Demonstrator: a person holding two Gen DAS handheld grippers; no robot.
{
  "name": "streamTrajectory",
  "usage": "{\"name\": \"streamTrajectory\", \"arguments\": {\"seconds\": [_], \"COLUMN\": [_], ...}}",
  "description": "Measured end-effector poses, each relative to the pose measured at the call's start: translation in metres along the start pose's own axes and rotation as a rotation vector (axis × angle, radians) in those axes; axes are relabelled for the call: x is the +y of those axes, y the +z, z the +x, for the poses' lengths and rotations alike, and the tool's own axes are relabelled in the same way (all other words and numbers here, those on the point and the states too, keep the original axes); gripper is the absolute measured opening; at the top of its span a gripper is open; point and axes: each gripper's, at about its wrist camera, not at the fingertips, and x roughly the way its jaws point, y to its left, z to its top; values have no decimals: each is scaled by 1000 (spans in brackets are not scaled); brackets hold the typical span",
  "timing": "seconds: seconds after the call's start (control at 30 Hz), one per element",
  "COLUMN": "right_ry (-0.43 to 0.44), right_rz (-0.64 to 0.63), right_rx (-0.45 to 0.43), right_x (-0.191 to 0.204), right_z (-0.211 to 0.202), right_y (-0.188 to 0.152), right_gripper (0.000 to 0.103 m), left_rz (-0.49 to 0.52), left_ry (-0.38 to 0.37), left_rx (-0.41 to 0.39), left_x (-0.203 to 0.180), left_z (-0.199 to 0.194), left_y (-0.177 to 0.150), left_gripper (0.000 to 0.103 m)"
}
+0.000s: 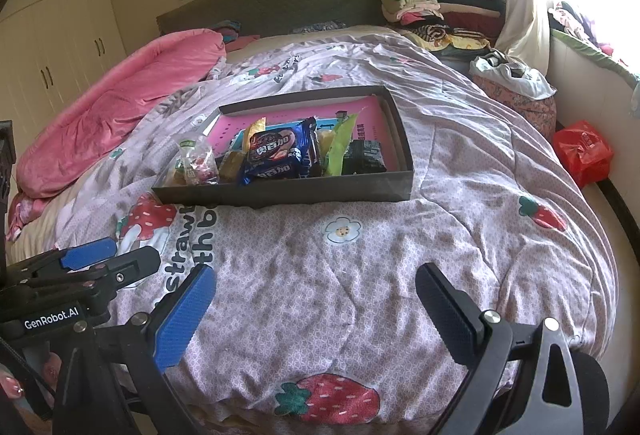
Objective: Organize snacks
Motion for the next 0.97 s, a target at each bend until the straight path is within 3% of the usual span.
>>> {"name": "streamTrajectory", "arguments": {"seconds": [0.7, 0.9, 0.97], "right_ry": [-1, -51, -83], "right_rz": [10, 34, 54], "right_rx": [-2, -38, -49], "right_x": [-4, -29, -45], "right_z": [1, 6, 10], "right_y": [1, 17, 26], "right_gripper": [101, 101, 102], "left_rz": [7, -38, -65], "left_ry": [21, 22, 55], "left_rx": [-29, -31, -11], "left_x": [4, 23, 43], "left_z": [-1, 4, 14], "left_y": [3, 13, 24], "left_gripper": [79, 79, 79]}}
